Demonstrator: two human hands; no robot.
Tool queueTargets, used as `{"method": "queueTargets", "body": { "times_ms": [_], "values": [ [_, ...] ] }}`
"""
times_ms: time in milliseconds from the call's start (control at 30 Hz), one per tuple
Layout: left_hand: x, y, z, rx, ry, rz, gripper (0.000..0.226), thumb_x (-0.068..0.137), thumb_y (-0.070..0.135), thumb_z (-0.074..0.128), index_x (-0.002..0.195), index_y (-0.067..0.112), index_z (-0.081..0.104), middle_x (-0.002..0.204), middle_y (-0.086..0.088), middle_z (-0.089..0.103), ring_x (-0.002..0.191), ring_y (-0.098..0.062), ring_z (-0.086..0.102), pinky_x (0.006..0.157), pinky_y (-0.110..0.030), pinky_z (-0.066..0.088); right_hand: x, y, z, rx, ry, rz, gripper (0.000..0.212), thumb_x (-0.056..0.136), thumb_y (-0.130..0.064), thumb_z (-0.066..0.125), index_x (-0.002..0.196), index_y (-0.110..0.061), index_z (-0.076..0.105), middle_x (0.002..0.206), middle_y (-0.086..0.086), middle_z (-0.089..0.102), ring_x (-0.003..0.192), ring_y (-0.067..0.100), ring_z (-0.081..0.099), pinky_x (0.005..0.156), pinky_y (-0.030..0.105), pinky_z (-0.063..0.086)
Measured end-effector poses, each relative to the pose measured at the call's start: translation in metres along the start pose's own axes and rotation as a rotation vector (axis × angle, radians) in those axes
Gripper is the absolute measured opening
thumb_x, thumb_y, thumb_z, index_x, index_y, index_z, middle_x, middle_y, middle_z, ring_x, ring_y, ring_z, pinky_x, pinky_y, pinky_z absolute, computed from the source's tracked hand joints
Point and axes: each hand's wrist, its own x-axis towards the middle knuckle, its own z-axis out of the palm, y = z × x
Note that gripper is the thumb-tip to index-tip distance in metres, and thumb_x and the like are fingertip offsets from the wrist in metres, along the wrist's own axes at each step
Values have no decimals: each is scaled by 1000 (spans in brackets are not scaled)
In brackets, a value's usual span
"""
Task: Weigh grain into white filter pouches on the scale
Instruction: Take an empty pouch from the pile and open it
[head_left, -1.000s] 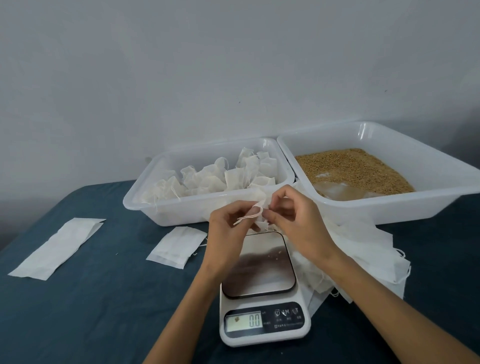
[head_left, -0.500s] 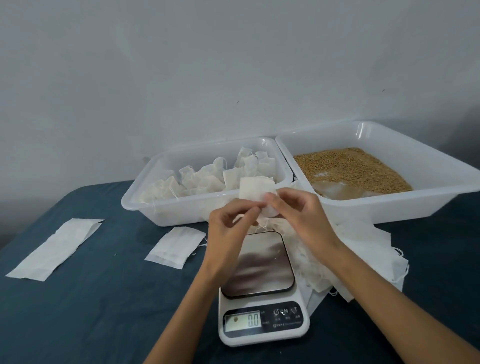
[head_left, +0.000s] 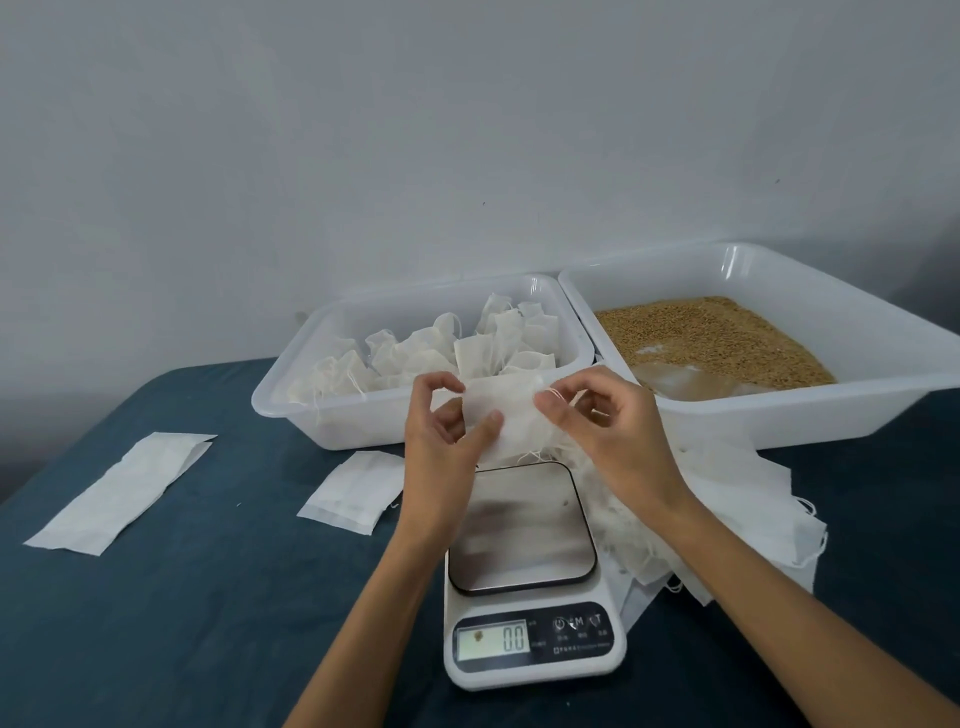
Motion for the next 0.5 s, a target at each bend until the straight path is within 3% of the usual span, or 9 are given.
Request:
{"method": "queueTargets", "body": {
  "times_ms": [100,167,300,400,500],
  "values": [
    [1,-4,1,43,24,47,31,95,1,72,88,18,48,71,-4,56,69,-19,52,63,-31,45,1,0,1,27,-45,24,7,90,-24,76,86,-21,72,78,-9,68,54,9,52,53,18,43],
    [1,-6,2,65,24,72,26,94,0,72,83,17,57,72,-12,50,71,-20,47,66,-33,42,1,0,1,73,-30,38,11,96,-26,69,89,-17,71,80,-6,68,46,12,50,46,22,40],
    [-1,-4,4,24,-28,77,23,95,-3,69,98,18,79,79,7,71,72,-6,61,67,-18,49,1,-1,-1,64,-25,57,23,92,-46,70,91,-24,72,88,-3,69,43,13,47,43,26,39],
    [-1,-3,5,9,-50,65,25,97,-1,68,105,19,80,83,4,74,76,-7,63,71,-18,51,2,3,-2,7,-42,88,15,87,-35,79,88,-22,72,75,-8,63,46,11,43,45,25,37],
    [-1,-4,6,5,-44,55,25,97,-2,67,105,18,80,78,5,70,72,-8,59,69,-19,49,2,3,-2,55,-21,71,12,95,-26,70,89,-16,70,69,-7,62,41,14,45,41,27,38]
  ]
}}
